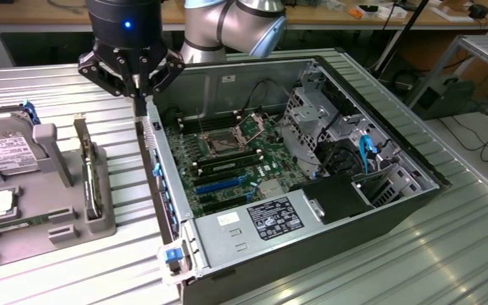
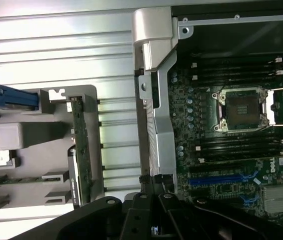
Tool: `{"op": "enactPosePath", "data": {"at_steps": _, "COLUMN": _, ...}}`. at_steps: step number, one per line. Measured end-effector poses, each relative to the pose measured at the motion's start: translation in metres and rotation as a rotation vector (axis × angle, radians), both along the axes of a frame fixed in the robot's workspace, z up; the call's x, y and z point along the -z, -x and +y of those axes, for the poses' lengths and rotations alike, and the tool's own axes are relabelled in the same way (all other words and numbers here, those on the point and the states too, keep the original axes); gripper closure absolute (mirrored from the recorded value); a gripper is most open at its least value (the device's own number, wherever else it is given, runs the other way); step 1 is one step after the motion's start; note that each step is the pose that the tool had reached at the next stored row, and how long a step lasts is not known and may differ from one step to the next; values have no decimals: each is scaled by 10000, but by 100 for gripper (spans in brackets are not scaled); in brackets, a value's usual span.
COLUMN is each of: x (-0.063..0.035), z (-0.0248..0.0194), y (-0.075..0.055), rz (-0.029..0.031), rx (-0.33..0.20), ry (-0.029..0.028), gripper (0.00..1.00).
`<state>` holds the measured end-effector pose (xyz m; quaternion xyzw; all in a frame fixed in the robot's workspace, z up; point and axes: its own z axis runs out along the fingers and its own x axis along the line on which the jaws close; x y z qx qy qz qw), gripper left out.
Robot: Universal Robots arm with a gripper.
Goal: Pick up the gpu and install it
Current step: 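Reach for the gpu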
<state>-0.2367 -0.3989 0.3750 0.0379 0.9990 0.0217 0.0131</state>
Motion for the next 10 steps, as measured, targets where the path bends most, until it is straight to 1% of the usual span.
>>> {"op": "enactPosePath", "data": {"at_steps": 10, "x": 9, "z": 0, "y": 84, "rz": 1, "rx": 1, "ry": 0, "gripper": 89}}
